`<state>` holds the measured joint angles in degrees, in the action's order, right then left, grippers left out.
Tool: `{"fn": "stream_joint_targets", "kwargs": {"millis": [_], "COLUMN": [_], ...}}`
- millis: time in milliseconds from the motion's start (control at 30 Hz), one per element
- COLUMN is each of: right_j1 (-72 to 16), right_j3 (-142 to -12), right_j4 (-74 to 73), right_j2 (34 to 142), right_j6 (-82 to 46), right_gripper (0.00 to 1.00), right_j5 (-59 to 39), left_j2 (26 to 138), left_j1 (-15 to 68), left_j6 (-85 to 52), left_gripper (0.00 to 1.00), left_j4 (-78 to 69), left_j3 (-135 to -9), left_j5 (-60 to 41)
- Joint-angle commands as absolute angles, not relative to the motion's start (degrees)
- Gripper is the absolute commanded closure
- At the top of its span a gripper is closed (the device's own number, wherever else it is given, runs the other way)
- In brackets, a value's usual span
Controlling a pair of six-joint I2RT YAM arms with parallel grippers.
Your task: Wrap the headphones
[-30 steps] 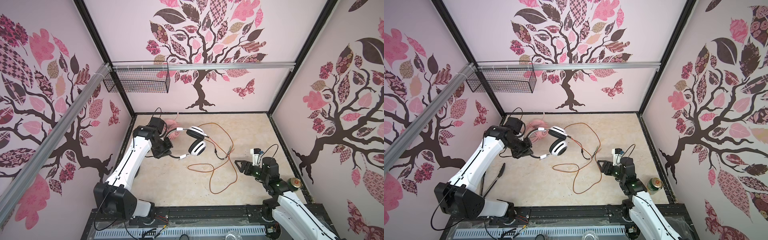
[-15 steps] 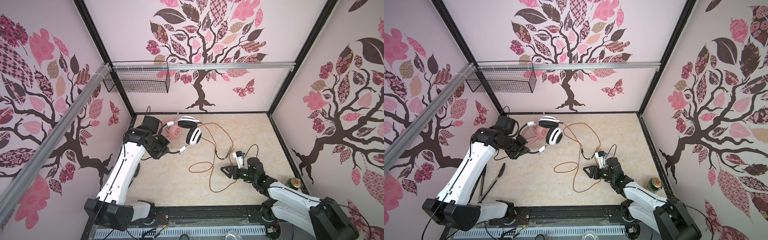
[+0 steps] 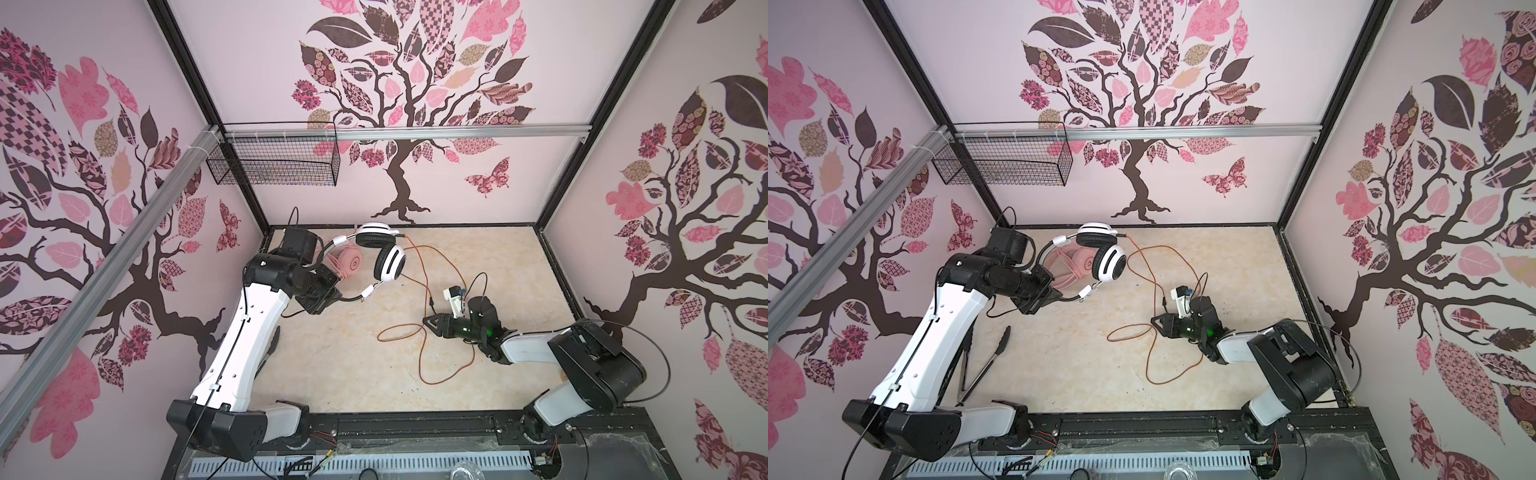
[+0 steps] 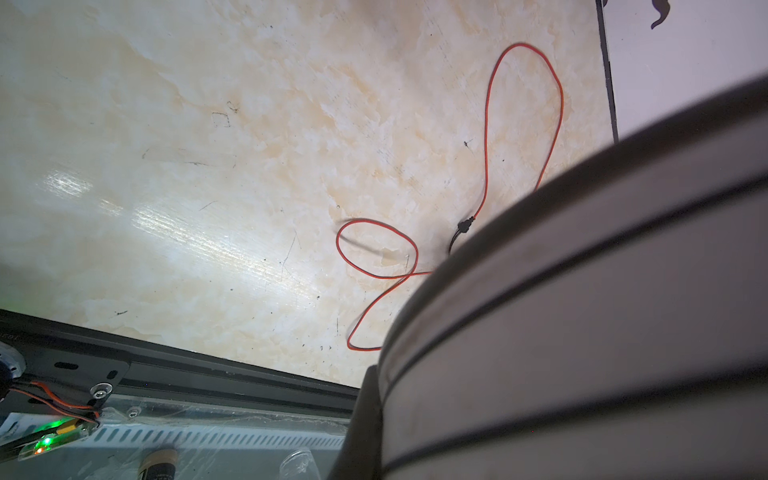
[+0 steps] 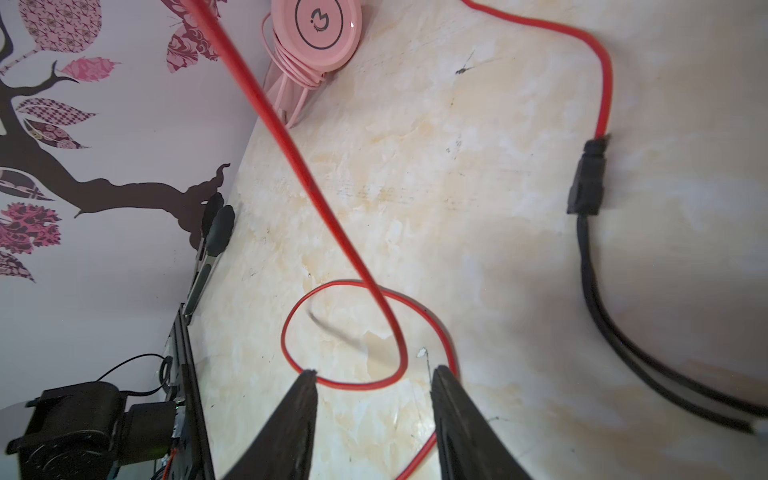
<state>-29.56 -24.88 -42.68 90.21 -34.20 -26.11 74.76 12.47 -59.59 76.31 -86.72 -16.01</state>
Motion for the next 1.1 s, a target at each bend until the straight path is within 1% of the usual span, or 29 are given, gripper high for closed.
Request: {"fn": "stream_joint_targets", "kwargs": {"millis": [0, 133, 267, 367, 433, 467, 500, 567, 633, 700, 800, 933, 1067], "right_j1": [-30.1, -30.5, -30.8, -30.8, -30.8, -30.9, -30.8, -30.9, -31.1, -32.0, -34.1, -34.7, -39.3], "right_j3": [-27.5, -29.7, -29.2, -27.6, -26.3, -25.3, -24.4, -23.5, -23.9, -26.5, -31.8, -39.3, -46.5], "right_j4": [-46.5, -50.1, -53.6, -55.8, -56.0, -55.8, -54.5, -46.3, -33.6, -17.9, -1.0, 11.8, 20.4], "right_j2": [94.3, 99.1, 101.3, 101.0, 99.6, 98.2, 96.1, 90.3, 82.2, 72.6, 61.3, 54.4, 54.8], "right_j6": [-33.2, -34.1, -36.0, -36.7, -36.8, -36.6, -36.3, -33.9, -29.7, -23.5, -15.3, -8.2, -3.5], "right_gripper": [0.55, 0.57, 0.66, 0.8, 0.93, 0.98, 1.0, 1.0, 1.0, 1.0, 1.0, 1.0, 1.0], "right_j5": [-22.5, -22.4, -23.3, -24.2, -24.7, -24.8, -24.5, -22.3, -17.6, -9.0, 2.7, 9.9, 14.8], "left_j2": [73.8, 73.8, 74.1, 74.1, 74.2, 74.3, 74.5, 74.8, 74.6, 74.1, 74.0, 74.3, 75.1], "left_j1": [12.6, 12.6, 12.6, 12.6, 12.6, 12.6, 12.6, 12.6, 12.6, 12.7, 12.7, 12.7, 12.8], "left_j6": [-59.4, -59.3, -58.7, -58.5, -58.2, -57.9, -57.3, -55.5, -54.1, -52.7, -51.3, -50.5, -48.1], "left_gripper": [1.0, 1.0, 1.0, 1.0, 1.0, 1.0, 1.0, 1.0, 1.0, 1.0, 1.0, 1.0, 1.0], "left_j4": [73.0, 72.9, 73.9, 74.0, 73.9, 73.8, 73.9, 74.2, 74.9, 74.8, 74.6, 73.2, 72.7], "left_j3": [-89.9, -90.3, -91.1, -90.9, -90.9, -90.9, -90.9, -91.0, -90.4, -88.8, -86.4, -84.0, -83.7], "left_j5": [-18.8, -19.0, -18.1, -17.7, -17.3, -16.9, -16.2, -13.2, -7.0, 0.0, 7.3, 10.6, 12.4]}}
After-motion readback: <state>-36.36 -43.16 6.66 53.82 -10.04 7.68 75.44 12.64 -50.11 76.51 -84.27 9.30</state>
